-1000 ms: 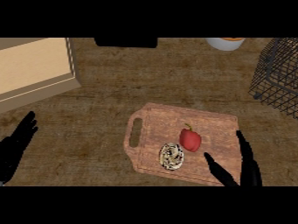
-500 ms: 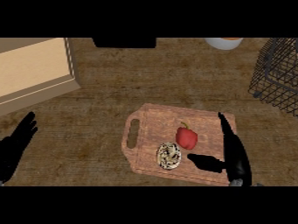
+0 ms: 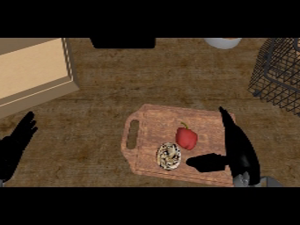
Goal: Pick the bell pepper from the cutting board and place it in the tiered basket
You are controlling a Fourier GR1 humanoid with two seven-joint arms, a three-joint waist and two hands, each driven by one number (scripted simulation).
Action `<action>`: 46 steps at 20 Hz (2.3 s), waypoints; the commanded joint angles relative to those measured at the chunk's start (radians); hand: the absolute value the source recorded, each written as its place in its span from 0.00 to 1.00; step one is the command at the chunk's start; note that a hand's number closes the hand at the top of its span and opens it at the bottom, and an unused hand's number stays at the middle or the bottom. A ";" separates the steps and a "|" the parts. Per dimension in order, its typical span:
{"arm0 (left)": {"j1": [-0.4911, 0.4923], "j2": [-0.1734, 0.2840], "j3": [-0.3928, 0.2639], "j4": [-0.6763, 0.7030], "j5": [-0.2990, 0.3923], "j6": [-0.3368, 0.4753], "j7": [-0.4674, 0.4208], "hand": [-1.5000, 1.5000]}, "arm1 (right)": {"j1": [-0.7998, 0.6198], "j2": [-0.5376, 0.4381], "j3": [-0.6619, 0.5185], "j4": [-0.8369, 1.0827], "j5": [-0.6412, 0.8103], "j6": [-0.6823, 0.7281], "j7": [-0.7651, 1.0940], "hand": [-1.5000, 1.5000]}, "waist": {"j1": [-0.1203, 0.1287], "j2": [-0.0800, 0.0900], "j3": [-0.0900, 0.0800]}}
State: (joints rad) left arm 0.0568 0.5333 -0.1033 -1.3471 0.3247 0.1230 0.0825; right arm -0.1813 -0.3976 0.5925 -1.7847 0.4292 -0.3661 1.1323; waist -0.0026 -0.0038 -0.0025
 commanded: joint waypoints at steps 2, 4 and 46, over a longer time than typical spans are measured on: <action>0.015 -0.015 0.000 -0.020 -0.036 0.014 0.005 0.50 | 0.017 0.035 -0.025 -0.088 0.038 0.056 0.227 0.00 | 0.001 0.001 0.002; 0.023 -0.036 0.018 0.016 -0.027 -0.011 -0.038 0.50 | 0.047 0.016 -0.072 -0.112 -0.003 0.086 0.180 0.00 | 0.001 0.002 0.002; 0.036 -0.176 0.246 -0.040 -0.225 -0.224 0.045 0.50 | 0.057 0.397 -0.222 0.366 0.112 0.117 -0.290 0.00 | 0.007 0.003 0.003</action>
State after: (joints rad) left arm 0.0569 0.3570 0.1304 -1.3695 0.0983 -0.0610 0.1375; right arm -0.1259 -0.0155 0.3337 -1.4417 0.5591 -0.2462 0.8532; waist 0.0009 -0.0058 -0.0036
